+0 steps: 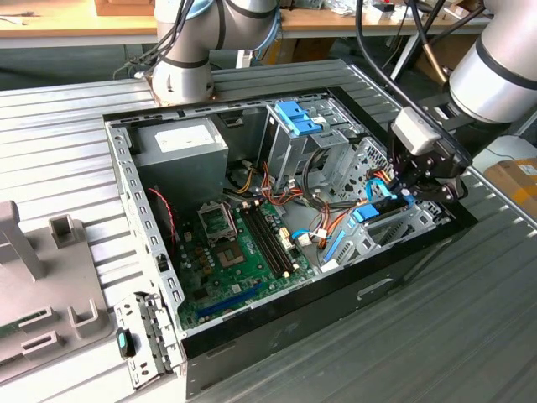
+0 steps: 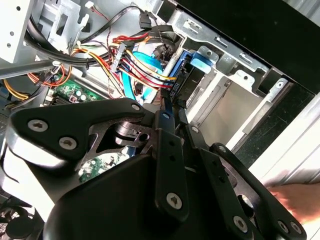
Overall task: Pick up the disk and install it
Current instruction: 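Insert the first disk wire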
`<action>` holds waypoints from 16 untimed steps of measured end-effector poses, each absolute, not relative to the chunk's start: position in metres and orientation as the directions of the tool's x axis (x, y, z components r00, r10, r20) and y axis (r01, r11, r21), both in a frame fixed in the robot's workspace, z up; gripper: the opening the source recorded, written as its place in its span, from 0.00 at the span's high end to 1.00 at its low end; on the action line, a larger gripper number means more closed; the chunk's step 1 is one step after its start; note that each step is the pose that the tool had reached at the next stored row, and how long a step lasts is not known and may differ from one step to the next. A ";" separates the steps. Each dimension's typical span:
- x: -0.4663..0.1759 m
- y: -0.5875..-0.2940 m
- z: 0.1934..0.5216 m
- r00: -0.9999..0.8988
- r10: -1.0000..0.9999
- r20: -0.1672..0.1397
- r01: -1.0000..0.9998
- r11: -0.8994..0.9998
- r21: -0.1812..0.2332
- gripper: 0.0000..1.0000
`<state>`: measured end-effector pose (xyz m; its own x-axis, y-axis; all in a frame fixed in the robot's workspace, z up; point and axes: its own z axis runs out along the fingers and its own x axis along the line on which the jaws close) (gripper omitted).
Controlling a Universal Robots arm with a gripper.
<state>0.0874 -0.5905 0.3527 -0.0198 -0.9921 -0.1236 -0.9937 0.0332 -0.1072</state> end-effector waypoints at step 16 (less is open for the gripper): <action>0.084 -0.591 0.352 -0.071 -0.990 -0.123 -0.991 0.085 -0.108 0.84</action>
<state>0.0844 -0.5906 0.3516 -0.0712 -0.9898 -0.1232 -0.9905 0.0847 -0.1080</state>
